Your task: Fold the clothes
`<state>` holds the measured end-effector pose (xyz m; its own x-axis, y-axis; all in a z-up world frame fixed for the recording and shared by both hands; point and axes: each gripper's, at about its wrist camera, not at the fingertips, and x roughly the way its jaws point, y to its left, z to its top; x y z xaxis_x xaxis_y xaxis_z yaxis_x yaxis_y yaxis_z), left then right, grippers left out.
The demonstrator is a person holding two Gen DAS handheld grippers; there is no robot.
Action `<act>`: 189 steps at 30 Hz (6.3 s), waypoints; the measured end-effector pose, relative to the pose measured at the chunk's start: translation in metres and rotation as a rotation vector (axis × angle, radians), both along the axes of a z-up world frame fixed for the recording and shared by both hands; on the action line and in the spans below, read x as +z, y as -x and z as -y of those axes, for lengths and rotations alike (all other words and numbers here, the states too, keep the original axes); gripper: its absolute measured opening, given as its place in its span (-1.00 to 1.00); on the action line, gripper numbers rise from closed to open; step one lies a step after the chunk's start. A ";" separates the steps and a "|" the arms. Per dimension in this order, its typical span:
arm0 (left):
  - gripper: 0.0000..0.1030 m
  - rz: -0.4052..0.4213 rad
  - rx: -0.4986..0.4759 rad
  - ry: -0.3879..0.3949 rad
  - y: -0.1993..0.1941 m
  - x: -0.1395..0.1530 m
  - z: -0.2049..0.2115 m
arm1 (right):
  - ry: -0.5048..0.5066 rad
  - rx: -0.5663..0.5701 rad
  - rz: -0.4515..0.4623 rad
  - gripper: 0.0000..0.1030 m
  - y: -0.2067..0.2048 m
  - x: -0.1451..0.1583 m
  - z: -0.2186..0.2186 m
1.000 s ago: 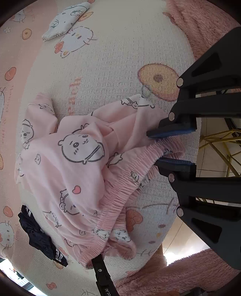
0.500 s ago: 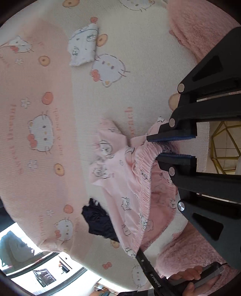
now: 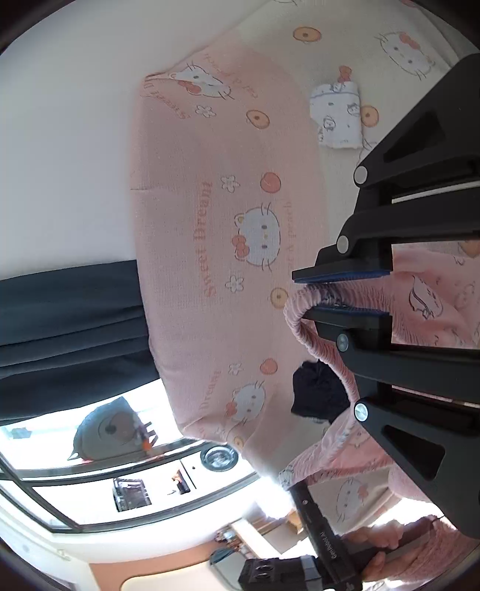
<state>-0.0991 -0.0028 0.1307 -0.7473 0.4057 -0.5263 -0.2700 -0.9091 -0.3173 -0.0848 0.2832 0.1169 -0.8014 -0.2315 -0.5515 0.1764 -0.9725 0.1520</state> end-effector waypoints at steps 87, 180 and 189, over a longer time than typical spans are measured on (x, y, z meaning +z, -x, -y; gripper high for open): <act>-0.91 0.053 0.004 -0.002 -0.030 -0.020 0.019 | -0.127 -0.124 -0.123 -0.76 -0.024 0.036 -0.002; -0.92 -0.074 0.068 -0.097 -0.044 0.006 0.034 | -0.242 0.048 0.428 -0.46 -0.013 -0.223 0.101; -0.91 -0.129 0.128 -0.116 -0.058 0.020 0.067 | -0.270 -0.164 -0.057 -0.46 0.007 0.000 0.023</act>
<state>-0.0409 -0.0702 0.1509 -0.8549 0.3550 -0.3782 -0.1996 -0.8981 -0.3919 -0.0916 0.2604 0.1171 -0.8475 0.0521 -0.5282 0.0143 -0.9926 -0.1208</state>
